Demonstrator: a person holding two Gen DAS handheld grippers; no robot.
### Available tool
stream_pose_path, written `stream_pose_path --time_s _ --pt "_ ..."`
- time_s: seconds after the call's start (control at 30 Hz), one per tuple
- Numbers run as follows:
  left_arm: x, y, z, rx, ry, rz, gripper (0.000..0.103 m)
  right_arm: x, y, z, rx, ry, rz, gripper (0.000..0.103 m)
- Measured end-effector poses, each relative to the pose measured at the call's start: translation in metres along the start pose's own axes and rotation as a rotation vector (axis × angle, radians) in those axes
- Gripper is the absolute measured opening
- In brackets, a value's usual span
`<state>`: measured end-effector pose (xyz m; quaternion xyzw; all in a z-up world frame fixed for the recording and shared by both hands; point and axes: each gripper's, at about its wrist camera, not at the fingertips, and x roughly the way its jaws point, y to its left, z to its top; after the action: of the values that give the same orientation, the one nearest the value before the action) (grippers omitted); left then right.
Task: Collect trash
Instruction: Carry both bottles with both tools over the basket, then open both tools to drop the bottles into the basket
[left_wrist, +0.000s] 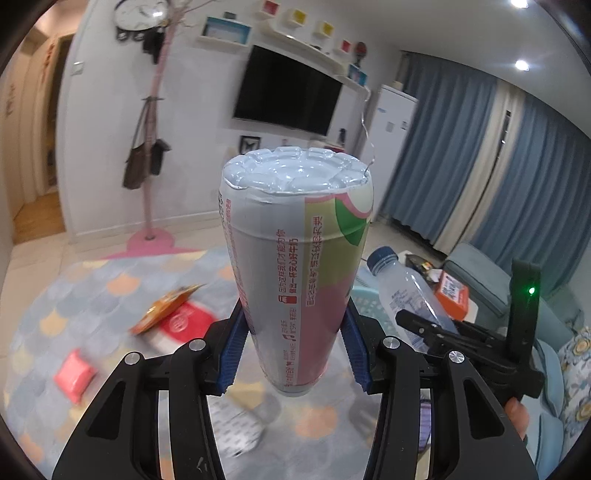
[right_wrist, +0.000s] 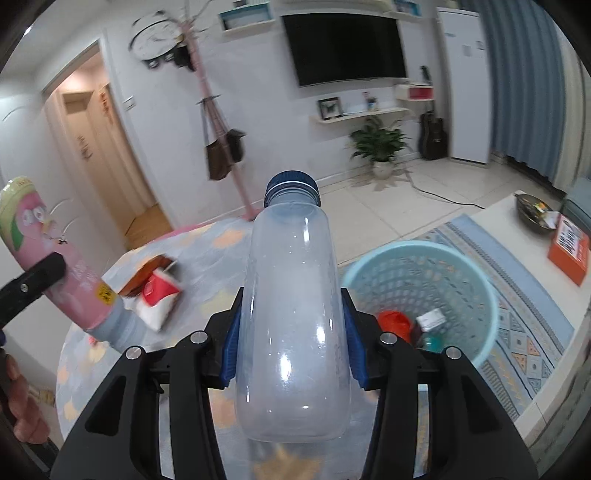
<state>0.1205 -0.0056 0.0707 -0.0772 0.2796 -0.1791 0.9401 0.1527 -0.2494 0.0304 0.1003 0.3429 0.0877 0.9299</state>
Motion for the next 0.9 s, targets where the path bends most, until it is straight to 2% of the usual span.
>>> stream_pose_path --time_s 0.3,0.57,0.77,0.9 --pt "0.082 -0.058 0.011 0.033 0.062 -0.110 0.047 0.016 -0.077 -0.001 0.125 0.028 -0.086 0.044" --pt "0.168 -0.102 -0.006 0.063 0.177 -0.184 0.047 0.061 -0.140 -0.019 0.251 0.118 -0.176 0.044" --pt "0.225 -0.126 -0.031 0.125 0.323 -0.160 0.047 0.089 -0.171 -0.039 0.268 0.134 -0.246 0.044" --pt "0.248 -0.130 -0.042 0.146 0.395 -0.146 0.047 0.100 -0.184 -0.047 0.304 0.156 -0.239 0.044"
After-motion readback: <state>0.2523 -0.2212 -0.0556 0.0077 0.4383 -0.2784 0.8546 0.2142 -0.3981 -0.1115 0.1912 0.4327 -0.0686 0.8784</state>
